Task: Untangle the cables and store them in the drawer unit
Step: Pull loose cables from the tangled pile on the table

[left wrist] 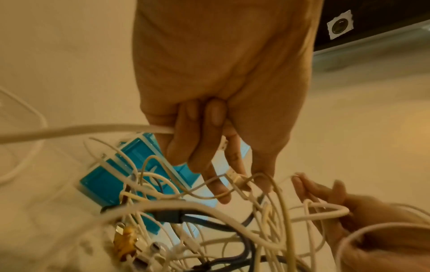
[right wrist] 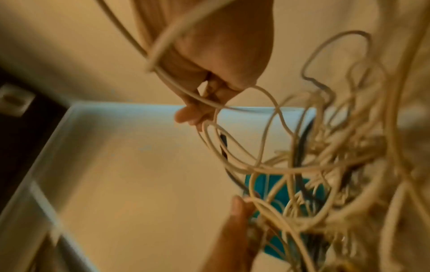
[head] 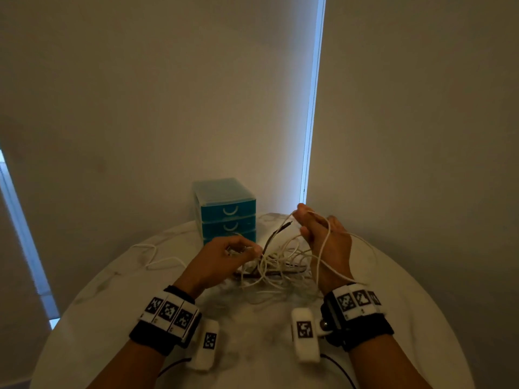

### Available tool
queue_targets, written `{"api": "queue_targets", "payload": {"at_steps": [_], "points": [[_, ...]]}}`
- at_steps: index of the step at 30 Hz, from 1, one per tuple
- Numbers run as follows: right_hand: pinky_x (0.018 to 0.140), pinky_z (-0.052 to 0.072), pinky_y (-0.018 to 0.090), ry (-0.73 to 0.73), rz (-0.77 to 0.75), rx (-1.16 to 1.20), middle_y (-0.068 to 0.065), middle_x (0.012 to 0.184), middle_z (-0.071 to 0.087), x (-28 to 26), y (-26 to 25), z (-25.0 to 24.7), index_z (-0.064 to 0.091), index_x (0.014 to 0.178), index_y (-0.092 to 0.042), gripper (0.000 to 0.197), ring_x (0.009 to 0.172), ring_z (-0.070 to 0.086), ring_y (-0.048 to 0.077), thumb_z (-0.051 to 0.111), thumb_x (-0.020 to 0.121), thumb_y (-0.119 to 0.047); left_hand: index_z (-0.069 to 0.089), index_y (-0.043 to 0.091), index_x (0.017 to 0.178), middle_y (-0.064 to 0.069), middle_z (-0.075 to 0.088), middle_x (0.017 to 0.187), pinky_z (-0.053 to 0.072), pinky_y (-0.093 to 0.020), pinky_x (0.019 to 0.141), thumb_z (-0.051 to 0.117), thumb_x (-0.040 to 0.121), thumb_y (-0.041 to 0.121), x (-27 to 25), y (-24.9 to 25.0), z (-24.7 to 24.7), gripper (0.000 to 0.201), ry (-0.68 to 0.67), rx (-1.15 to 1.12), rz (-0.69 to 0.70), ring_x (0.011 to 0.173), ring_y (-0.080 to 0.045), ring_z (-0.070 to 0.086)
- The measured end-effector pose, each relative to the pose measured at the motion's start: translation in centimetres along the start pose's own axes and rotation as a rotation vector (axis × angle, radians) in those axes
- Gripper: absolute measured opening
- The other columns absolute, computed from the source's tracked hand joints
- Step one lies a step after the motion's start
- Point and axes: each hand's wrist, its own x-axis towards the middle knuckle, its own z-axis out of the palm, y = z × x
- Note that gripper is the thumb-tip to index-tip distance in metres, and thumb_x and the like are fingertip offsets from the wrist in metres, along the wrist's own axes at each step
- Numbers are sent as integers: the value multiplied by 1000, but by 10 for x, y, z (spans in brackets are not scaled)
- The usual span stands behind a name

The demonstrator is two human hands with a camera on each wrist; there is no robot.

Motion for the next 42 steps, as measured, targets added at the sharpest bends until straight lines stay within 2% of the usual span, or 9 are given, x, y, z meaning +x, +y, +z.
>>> {"api": "queue_targets", "payload": {"at_steps": [5, 9, 12, 16, 23, 29, 34, 38, 42], "points": [[66, 57, 12, 92, 83, 303, 11, 127, 77, 14, -10, -14, 73, 124, -4, 43, 91, 78, 5, 85, 87, -22, 80, 36, 98, 19, 79, 100, 53, -20, 84, 81, 92, 34, 1, -12, -14, 7, 169, 58, -83, 97, 6, 70], [82, 60, 32, -9, 62, 18, 13, 102, 77, 4, -1, -7, 75, 95, -10, 38, 83, 74, 17, 96, 74, -34, 79, 37, 111, 23, 77, 112, 48, -6, 86, 76, 97, 36, -3, 12, -9, 14, 225, -93, 48, 111, 6, 67], [86, 59, 23, -158, 6, -113, 13, 112, 80, -7, 7, 7, 78, 95, -20, 5, 99, 77, 12, 82, 94, -22, 76, 41, 120, 24, 77, 110, 52, -22, 98, 78, 90, 51, -8, 30, 3, 32, 113, -102, 64, 110, 7, 69], [81, 62, 22, -254, 58, -45, 12, 113, 81, -13, 11, 17, 72, 103, -12, 13, 108, 76, 21, 78, 98, -23, 76, 40, 121, 13, 81, 99, 64, -38, 87, 83, 88, 46, -11, 27, 9, 34, 91, -83, 54, 94, -4, 77], [78, 64, 21, -135, 60, 80, 16, 122, 79, -14, -1, 19, 62, 88, -11, 22, 115, 77, 28, 83, 89, -16, 74, 30, 109, 3, 81, 85, 58, -29, 84, 94, 78, 31, -3, 7, -11, 37, 126, -58, -110, 82, -9, 78], [67, 59, 11, -81, 54, 430, 4, 127, 78, -10, -24, 14, 72, 116, -6, 16, 115, 77, 17, 66, 102, -8, 60, 31, 116, 3, 75, 90, 58, -36, 87, 94, 74, 31, 2, -11, -15, 54, 180, 101, -277, 87, -12, 72], [68, 58, 10, -89, 62, 384, 7, 129, 78, -14, -25, 19, 68, 110, -4, 9, 115, 77, 17, 67, 102, -8, 64, 44, 129, 10, 73, 109, 52, -19, 91, 81, 91, 17, -3, 14, -14, 49, 172, -31, 38, 108, 0, 68], [70, 58, 11, -142, 77, 419, 5, 131, 77, -20, -23, 23, 70, 119, -5, 19, 119, 75, 18, 65, 102, -9, 69, 46, 131, 20, 76, 111, 48, -19, 96, 71, 92, 61, -10, 32, 1, 42, -3, -32, 45, 111, 9, 65], [67, 60, 13, -265, 117, 398, 8, 132, 76, -25, -19, 34, 67, 115, 0, 23, 121, 74, 22, 69, 95, -11, 76, 41, 121, 15, 80, 92, 48, -15, 85, 72, 95, 55, -10, 32, 6, 30, 39, 11, 54, 98, 5, 71]]}}
